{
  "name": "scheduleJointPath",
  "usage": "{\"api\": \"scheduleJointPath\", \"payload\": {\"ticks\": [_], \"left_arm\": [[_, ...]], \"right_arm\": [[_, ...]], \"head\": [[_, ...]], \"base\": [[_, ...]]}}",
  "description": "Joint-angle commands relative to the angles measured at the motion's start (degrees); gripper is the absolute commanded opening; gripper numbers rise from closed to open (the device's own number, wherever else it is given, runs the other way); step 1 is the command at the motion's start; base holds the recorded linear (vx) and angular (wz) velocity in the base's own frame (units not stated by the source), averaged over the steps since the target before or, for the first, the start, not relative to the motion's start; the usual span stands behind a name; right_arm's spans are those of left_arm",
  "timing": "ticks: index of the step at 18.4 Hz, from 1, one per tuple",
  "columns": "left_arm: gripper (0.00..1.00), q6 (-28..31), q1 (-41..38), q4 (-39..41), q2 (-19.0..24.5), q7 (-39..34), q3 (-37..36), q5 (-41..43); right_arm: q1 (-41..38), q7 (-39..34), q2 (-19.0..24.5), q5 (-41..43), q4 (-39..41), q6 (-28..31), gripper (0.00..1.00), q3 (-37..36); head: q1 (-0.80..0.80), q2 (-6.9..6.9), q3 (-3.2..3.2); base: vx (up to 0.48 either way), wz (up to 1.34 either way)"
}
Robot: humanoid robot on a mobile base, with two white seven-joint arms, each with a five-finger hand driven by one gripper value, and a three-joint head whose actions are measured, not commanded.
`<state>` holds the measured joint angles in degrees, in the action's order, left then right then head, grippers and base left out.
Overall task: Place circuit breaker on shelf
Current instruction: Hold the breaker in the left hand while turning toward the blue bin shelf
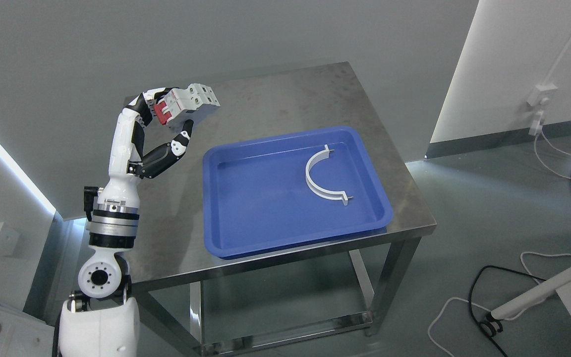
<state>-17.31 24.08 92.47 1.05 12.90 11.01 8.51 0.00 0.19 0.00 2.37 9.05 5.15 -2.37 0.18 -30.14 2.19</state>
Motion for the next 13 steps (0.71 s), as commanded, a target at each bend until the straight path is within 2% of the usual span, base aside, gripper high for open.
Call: {"api": "scheduleJointPath", "payload": {"ticks": [1,8,13], "left_arm": [[0.07,-0.2,-6.6,4.4,0.0,-0.4,2.2,-4.6],[0.07,-0.2,-9.3,5.4,0.0,-0.3,3.7,-6.7],[0.07,-0.2,-9.8,5.4,0.0,-0.2,4.2,-7.0]], "right_arm": [[-1.1,0.0,-1.0,0.0,0.0,-2.4,1.00,0.0],[-1.1,0.0,-1.0,0.0,0.0,-2.4,1.00,0.0],[-1.1,0.0,-1.0,0.0,0.0,-2.4,1.00,0.0]], "head": [[0.00,0.00,0.00],[0.00,0.00,0.00],[0.00,0.00,0.00]], "base": [[-0.010,-0.02],[-0.026,-0.04],[-0.118,0.09]]}}
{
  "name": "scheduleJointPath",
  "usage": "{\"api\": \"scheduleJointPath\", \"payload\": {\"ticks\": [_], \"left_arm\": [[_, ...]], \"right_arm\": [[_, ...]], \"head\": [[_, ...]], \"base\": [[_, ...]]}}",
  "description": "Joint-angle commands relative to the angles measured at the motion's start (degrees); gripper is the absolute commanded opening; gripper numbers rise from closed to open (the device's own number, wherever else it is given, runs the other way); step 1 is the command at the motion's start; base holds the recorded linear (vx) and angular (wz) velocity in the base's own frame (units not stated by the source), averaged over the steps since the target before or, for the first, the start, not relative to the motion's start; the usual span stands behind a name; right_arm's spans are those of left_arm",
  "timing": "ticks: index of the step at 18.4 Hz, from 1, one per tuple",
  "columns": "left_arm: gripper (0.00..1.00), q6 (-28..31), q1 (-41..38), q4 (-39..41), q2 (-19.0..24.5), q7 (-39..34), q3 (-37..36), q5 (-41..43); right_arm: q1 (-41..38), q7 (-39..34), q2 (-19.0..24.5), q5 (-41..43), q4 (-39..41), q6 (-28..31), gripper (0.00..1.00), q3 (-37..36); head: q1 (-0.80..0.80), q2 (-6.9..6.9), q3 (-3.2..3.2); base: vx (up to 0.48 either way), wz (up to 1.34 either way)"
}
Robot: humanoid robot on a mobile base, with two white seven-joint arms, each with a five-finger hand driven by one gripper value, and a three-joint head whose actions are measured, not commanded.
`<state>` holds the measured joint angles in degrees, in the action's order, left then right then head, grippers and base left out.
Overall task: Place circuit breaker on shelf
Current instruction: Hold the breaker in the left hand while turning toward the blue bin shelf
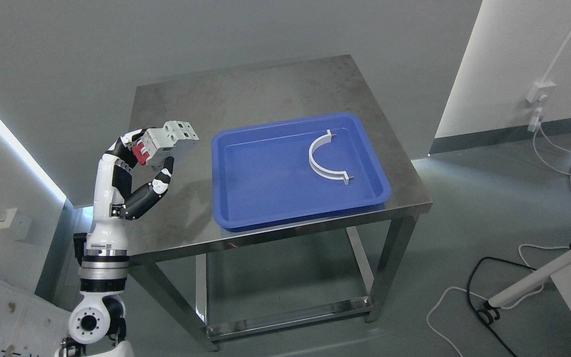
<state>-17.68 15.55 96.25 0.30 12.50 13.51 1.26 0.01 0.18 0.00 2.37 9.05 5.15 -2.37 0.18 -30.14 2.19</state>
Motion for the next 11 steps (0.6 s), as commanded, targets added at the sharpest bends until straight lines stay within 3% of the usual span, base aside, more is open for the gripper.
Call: {"api": "scheduleJointPath", "payload": {"ticks": [1,11], "left_arm": [[0.07,0.2,-1.3,1.7,0.7,0.2,1.6,0.1],[0.09,-0.1,-1.4,1.7,0.7,2.6,1.3,0.1]], "right_arm": [[-1.1,0.0,-1.0,0.0,0.0,-2.4,1.00,0.0],[-1.1,0.0,-1.0,0.0,0.0,-2.4,1.00,0.0]], "head": [[0.00,0.00,0.00],[0.00,0.00,0.00]], "base": [[-0.191,0.08],[-0.262,0.03]]}}
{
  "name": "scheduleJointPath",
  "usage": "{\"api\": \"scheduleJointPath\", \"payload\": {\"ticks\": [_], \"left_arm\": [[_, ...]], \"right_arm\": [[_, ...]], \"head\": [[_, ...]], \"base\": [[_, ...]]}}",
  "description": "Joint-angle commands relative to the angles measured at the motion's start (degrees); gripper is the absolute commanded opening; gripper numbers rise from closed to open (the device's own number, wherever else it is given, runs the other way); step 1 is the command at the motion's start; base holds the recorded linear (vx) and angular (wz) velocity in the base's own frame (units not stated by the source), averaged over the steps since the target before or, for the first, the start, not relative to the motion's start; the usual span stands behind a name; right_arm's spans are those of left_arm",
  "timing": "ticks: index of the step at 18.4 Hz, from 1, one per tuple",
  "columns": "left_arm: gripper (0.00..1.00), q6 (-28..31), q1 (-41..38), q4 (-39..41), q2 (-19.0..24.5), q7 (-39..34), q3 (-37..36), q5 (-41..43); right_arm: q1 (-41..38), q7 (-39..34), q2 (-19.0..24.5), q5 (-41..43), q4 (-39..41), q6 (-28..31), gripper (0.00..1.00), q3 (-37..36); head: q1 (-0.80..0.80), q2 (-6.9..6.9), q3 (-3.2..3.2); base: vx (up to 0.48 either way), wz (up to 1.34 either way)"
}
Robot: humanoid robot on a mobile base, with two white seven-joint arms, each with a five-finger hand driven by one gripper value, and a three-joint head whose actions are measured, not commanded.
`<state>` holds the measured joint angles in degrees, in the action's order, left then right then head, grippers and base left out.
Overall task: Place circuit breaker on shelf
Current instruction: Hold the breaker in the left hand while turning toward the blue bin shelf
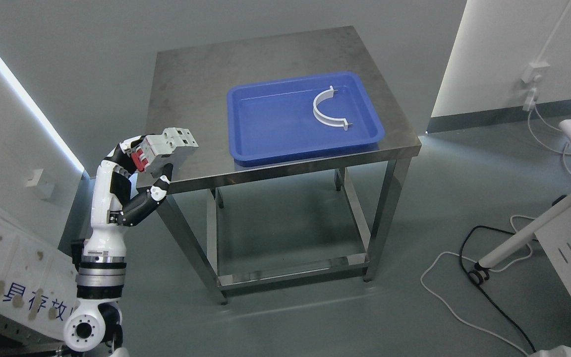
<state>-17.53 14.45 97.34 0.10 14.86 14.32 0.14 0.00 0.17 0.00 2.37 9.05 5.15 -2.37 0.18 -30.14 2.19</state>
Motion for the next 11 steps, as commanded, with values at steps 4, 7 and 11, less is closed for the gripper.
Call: {"api": "scheduleJointPath", "payload": {"ticks": [4,7,11], "left_arm": [[0.09,-0.3,-0.1,0.6,0.9,0.3,1.0,1.3],[0.09,-0.7,-0.1,0.6,0.9,0.3,1.1,1.3],[0.09,-0.8,1.5,0.6,0.9,0.8,-1.8,1.3]], "right_arm": [[-1.1,0.0,-1.0,0.0,0.0,-2.4,1.00,0.0],[-1.1,0.0,-1.0,0.0,0.0,-2.4,1.00,0.0],[-1.1,0.0,-1.0,0.0,0.0,-2.4,1.00,0.0]], "head": [[0.00,0.00,0.00],[0.00,0.00,0.00],[0.00,0.00,0.00]], "base": [[-0.311,0.09],[-0.377,0.02],[-0.390,0.01]]}}
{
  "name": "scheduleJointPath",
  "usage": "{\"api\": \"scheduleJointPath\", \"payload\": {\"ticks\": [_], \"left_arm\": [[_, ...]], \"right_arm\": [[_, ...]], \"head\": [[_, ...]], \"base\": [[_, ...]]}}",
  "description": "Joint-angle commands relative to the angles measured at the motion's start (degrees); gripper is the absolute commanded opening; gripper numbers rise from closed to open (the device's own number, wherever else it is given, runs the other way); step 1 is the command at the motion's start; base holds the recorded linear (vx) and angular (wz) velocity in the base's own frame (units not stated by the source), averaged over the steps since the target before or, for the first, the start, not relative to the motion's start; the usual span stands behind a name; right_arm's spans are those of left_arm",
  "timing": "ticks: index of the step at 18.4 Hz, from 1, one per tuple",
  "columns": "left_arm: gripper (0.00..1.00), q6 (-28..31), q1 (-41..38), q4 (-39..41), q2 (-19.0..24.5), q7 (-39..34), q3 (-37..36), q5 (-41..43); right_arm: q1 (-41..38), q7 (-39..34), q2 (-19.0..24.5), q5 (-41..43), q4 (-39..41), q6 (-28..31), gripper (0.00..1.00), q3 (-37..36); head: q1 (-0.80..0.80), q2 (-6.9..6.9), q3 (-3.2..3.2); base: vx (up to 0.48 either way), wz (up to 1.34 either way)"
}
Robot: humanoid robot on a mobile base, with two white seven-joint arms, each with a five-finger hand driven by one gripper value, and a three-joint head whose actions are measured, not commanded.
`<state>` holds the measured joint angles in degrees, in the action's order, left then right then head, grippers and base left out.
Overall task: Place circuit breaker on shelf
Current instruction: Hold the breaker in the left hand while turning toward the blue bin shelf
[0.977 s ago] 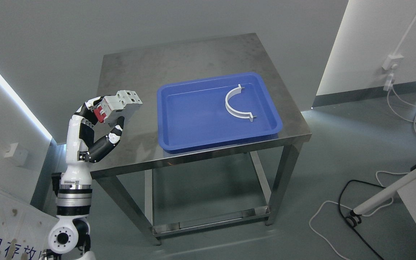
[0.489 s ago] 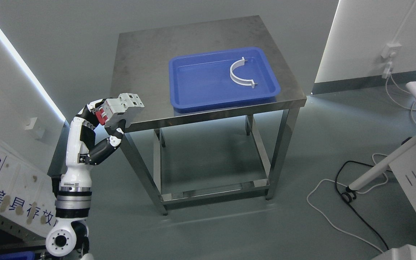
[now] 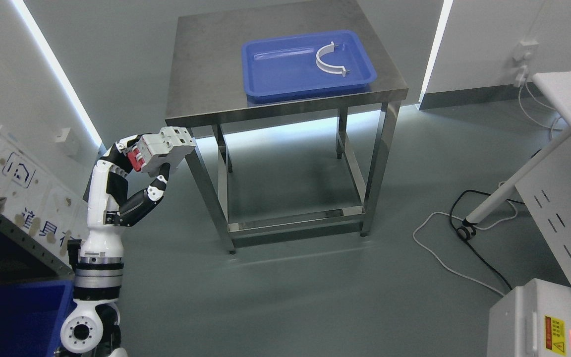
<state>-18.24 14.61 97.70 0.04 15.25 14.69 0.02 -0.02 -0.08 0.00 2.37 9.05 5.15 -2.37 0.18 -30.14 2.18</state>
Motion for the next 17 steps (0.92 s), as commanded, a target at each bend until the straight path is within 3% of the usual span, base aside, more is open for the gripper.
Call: {"api": "scheduleJointPath", "payload": {"ticks": [1,10,17], "left_arm": [[0.09,-0.1,1.9,0.2,1.0,0.5,-3.2,1.5],[0.10,-0.2,3.5,0.2,1.0,0.5,-5.6,1.5],[0.10,2.1,11.3,0.2,1.0,4.4,-9.8,1.6]], "right_arm": [[-1.0,0.3,-1.0,0.0,0.0,-2.4,1.00,0.0],[-1.0,0.3,-1.0,0.0,0.0,-2.4,1.00,0.0],[-1.0,0.3,-1.0,0.0,0.0,-2.4,1.00,0.0]], "head": [[0.00,0.00,0.00],[0.00,0.00,0.00],[0.00,0.00,0.00]], "base": [[-0.362,0.03],[-0.374,0.40],[-0.311,0.69]]}}
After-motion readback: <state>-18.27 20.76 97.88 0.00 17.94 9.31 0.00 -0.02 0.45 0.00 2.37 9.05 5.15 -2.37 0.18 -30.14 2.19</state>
